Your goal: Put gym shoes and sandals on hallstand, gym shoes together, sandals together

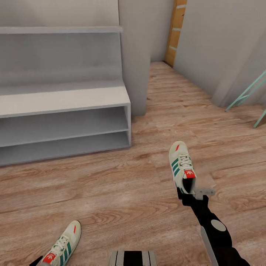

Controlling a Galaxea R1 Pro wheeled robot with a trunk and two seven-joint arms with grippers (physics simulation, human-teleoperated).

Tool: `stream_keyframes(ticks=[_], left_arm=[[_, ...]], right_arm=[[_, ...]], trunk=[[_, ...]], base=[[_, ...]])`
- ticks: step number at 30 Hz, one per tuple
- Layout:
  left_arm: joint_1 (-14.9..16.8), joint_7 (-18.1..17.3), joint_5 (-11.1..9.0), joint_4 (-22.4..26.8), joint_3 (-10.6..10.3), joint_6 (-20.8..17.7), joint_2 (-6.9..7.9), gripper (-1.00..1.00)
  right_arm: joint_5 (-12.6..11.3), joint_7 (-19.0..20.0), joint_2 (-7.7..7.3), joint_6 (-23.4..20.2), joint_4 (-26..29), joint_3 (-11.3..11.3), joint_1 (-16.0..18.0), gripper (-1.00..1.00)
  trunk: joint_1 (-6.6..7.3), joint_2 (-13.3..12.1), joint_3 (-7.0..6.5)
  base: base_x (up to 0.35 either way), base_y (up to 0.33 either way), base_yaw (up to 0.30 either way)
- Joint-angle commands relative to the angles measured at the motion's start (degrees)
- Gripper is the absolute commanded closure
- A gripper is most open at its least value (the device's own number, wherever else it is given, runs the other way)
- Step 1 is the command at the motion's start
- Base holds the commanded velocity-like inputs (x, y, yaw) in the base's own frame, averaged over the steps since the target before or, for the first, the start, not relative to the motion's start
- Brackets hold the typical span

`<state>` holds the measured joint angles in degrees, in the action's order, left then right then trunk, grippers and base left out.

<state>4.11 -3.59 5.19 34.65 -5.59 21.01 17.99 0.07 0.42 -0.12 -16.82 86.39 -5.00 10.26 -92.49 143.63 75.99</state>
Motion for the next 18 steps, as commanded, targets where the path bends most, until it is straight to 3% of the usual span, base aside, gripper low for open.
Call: stream_keyframes(ticks=[1, 8, 18], left_arm=[[0.02, 0.17, 0.52, -0.02, -0.05, 0.52, 0.03, -1.0], [0.02, 0.24, 0.46, -0.02, -0.03, 1.07, 0.13, -1.0], [0.02, 0.34, 0.27, -1.48, 0.11, 1.04, 0.29, -1.0]], right_arm=[[0.01, 0.02, 0.01, -0.32, 0.09, -0.01, 0.02, 1.0], [0.01, 0.02, 0.02, -0.32, 0.08, -0.01, 0.0, 1.0], [0.01, 0.02, 0.02, -0.32, 0.08, -0.01, 0.01, 1.0]], trunk=[[-0.01, 0.03, 0.36], [-0.06, 0.06, 1.46], [-0.06, 0.06, 1.67]], base=[[0.0, 0.0, 0.0], [0.0, 0.0, 0.0], [0.0, 0.0, 0.0]])
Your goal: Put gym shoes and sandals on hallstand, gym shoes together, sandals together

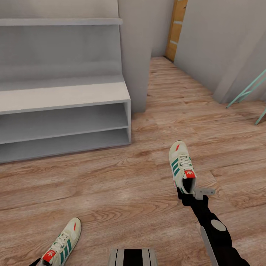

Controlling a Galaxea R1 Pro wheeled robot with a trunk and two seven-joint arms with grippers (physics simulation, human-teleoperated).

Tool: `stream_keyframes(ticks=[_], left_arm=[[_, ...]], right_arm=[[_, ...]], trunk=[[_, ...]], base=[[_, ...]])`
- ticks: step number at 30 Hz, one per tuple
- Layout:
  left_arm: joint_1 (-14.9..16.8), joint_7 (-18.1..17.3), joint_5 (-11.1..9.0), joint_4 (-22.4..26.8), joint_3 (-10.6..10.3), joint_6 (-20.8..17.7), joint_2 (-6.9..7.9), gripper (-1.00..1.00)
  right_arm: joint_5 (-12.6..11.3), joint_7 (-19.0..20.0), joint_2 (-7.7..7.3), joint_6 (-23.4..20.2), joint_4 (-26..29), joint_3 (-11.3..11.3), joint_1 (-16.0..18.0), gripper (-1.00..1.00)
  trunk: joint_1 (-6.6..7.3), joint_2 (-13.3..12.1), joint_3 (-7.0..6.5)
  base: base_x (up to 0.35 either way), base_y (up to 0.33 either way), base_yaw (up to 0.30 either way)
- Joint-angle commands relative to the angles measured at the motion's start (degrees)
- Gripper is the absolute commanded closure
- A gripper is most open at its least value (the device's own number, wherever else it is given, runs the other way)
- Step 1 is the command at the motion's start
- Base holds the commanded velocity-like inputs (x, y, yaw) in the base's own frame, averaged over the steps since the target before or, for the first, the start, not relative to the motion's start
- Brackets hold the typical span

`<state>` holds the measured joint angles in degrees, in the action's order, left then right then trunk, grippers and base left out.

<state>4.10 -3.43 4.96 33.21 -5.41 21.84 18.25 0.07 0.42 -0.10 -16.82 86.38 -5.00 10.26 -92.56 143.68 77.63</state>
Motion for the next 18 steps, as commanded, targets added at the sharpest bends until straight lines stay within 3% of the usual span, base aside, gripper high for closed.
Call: stream_keyframes(ticks=[1, 10, 18], left_arm=[[0.03, 0.17, 0.5, -0.3, -0.05, 0.23, 0.03, -1.0], [0.03, 0.09, 0.49, -4.52, 0.11, 6.91, 1.08, -1.0], [0.03, 0.09, 0.4, -5.57, 0.13, 8.07, 1.25, -1.0]], right_arm=[[0.01, 0.02, -0.02, -0.32, 0.09, -0.01, 0.02, 1.0], [0.01, 0.02, 0.01, -0.32, 0.08, -0.01, 0.01, 1.0], [0.01, 0.02, -0.04, -0.32, 0.1, -0.01, 0.02, 1.0]], trunk=[[0.01, 0.01, 0.04], [0.01, 0.01, 0.04], [0.01, 0.01, 0.04]], base=[[0.0, 0.0, 0.0], [0.0, 0.0, 0.0], [0.0, 0.0, 0.0]])
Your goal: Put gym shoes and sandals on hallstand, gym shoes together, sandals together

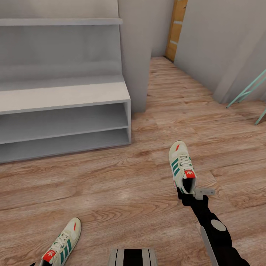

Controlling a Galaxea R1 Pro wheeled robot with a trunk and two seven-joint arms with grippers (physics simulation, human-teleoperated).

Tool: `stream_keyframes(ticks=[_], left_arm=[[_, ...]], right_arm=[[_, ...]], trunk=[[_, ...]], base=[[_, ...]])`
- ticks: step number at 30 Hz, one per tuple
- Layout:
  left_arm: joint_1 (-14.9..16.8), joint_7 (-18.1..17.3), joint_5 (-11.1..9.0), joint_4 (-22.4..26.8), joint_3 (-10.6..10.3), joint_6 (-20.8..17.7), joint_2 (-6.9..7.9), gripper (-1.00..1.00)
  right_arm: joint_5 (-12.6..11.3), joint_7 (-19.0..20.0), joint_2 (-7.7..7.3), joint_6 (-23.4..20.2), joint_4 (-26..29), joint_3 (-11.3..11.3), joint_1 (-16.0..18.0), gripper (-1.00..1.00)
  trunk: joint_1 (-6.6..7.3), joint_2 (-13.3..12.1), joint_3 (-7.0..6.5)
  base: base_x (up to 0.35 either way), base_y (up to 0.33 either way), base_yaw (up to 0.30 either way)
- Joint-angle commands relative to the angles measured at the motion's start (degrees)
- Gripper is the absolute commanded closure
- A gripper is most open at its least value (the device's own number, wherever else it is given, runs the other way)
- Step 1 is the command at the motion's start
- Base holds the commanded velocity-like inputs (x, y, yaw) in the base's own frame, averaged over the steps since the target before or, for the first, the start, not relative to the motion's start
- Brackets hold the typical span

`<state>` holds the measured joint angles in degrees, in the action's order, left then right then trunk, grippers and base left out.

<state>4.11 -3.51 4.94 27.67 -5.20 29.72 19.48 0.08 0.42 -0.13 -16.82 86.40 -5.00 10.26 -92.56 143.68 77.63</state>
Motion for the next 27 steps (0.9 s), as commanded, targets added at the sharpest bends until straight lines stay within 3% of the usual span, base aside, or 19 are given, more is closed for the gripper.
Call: stream_keyframes(ticks=[1, 19, 27], left_arm=[[0.02, 0.17, 0.41, -0.05, -0.07, 0.23, 0.03, -1.0], [0.02, 0.17, 0.09, -0.07, 0.03, 0.33, -0.05, -1.0], [0.02, 0.17, 0.07, 0.0, 0.1, 0.34, -0.06, -1.0]], right_arm=[[0.01, 0.02, 0.0, -0.32, 0.08, -0.01, 0.02, 1.0], [0.01, 0.02, 0.03, -0.32, 0.07, 0.01, 0.02, 1.0], [0.01, 0.02, 0.03, -0.32, 0.09, 0.04, 0.02, 1.0]], trunk=[[0.01, 0.01, 0.04], [0.01, 0.01, 0.98], [-0.2, 0.12, 2.95]], base=[[0.0, 0.0, 0.0], [0.0, 0.0, 0.0], [0.0, 0.0, 0.0]])
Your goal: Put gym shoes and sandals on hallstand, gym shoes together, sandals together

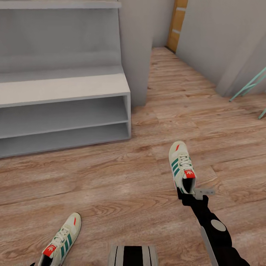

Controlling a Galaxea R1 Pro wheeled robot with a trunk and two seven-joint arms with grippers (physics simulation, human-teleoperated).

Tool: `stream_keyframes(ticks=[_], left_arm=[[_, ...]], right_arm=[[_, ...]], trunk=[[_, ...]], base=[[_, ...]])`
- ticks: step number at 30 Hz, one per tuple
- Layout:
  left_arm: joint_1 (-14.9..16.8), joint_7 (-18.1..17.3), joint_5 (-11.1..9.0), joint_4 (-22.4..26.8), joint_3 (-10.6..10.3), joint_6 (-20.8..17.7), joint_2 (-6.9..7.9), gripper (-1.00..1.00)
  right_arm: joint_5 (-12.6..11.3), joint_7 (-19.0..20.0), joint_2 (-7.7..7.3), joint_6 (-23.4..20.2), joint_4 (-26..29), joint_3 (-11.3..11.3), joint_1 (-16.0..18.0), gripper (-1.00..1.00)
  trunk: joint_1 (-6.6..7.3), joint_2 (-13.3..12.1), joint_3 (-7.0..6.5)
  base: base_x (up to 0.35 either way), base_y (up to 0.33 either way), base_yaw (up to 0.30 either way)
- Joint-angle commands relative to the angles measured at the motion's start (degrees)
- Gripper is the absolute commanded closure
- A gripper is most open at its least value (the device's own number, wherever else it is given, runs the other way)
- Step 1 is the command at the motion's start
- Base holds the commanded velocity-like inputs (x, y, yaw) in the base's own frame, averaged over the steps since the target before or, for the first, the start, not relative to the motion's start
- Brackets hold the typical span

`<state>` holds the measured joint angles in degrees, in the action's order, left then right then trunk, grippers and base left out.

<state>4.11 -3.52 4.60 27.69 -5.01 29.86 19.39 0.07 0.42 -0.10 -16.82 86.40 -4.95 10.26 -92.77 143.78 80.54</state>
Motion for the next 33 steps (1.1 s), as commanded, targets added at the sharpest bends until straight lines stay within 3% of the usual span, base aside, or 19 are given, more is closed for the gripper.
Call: stream_keyframes(ticks=[1, 14, 18, 21, 25, 33], left_arm=[[0.02, 0.18, 0.41, -0.02, -0.09, 0.2, 0.03, -1.0], [0.04, 0.18, 0.41, 0.09, -0.09, 0.31, 0.04, -1.0], [0.07, 0.24, 0.41, 0.08, 0.25, 0.95, 0.04, -1.0], [0.08, 0.26, 0.41, 0.13, 2.86, 1.43, 0.06, -1.0], [0.06, 0.2, 0.51, 0.16, 8.37, 1.79, 0.04, -1.0], [0.04, 0.18, 0.58, 0.17, 9.92, 1.8, 0.04, -1.0]], right_arm=[[0.02, 0.02, 0.0, -0.32, 0.06, -0.01, 0.02, 1.0], [0.02, 0.02, 0.01, -0.32, 0.07, 0.01, 0.0, 1.0], [0.02, 0.02, 0.01, -0.32, 0.08, -0.02, 0.01, 1.0], [0.02, 0.02, 0.01, -0.32, 0.07, 0.01, 0.02, 1.0], [0.02, 0.02, 0.01, -0.32, 0.08, 0.01, 0.0, 1.0], [0.02, 0.02, 0.01, -0.32, 0.08, 0.03, 0.01, 1.0]], trunk=[[-0.01, 0.03, 0.33], [-0.35, 0.2, 4.36], [-0.35, 0.2, 4.73], [-0.35, 0.2, 4.99], [-0.35, 0.2, 5.1], [-0.35, 0.2, 5.13]], base=[[0.0, 0.0, 0.0], [0.0, 0.0, 0.0], [0.0, 0.0, 0.0], [0.0, 0.0, 0.0], [0.0, 0.0, 0.0], [0.0, 0.0, 0.0]])
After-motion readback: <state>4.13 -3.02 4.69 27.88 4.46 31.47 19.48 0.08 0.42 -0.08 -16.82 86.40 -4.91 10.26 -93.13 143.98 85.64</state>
